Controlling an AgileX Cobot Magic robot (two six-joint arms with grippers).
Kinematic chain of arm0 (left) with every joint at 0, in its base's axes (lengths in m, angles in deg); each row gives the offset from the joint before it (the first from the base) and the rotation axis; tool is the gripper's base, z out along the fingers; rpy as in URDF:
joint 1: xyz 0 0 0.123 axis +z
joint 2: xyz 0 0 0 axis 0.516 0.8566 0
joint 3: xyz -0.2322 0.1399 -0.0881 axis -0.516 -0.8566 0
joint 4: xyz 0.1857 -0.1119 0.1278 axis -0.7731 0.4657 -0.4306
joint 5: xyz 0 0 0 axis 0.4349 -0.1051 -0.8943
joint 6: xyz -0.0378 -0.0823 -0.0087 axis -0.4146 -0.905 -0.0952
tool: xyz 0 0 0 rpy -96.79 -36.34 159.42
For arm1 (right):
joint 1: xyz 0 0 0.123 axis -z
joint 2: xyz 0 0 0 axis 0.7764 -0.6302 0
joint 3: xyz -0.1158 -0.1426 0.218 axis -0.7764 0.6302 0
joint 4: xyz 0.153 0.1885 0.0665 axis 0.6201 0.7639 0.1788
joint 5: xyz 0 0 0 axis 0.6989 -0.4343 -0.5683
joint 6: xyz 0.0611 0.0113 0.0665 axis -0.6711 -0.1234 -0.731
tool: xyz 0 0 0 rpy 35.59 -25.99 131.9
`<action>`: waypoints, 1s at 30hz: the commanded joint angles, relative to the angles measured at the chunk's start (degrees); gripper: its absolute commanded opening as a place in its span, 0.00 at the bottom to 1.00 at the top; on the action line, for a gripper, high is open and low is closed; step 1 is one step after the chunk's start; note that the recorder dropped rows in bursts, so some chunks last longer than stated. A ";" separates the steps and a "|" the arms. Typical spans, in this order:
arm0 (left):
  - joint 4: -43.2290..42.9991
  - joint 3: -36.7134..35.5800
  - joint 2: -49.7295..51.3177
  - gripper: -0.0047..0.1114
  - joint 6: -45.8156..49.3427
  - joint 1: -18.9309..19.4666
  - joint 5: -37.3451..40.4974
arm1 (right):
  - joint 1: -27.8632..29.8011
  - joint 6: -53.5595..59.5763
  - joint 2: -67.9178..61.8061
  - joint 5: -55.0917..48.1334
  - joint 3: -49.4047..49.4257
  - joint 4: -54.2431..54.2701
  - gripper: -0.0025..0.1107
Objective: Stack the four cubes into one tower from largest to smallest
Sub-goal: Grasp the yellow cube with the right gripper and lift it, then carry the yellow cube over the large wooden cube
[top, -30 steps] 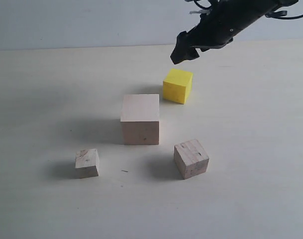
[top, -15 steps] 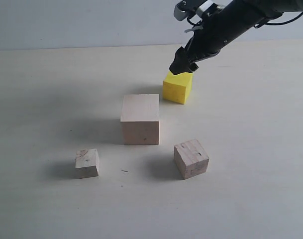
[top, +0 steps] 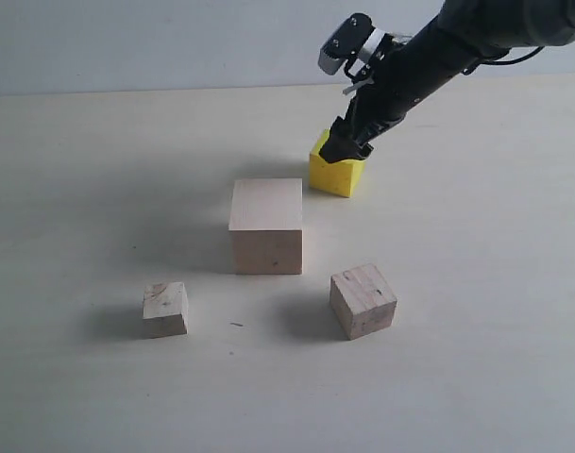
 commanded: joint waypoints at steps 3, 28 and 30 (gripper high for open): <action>-1.40 -0.16 0.03 0.04 -1.73 -0.12 0.38 | -0.15 3.10 -2.15 0.68 -0.47 2.17 0.80; -1.83 -0.16 0.03 0.04 -1.73 0.00 0.38 | -0.15 -4.35 12.58 -12.76 -0.50 -2.00 0.02; -1.80 -0.16 0.03 0.04 -1.73 0.00 0.80 | -0.25 -0.67 14.35 -17.48 -0.50 3.80 0.02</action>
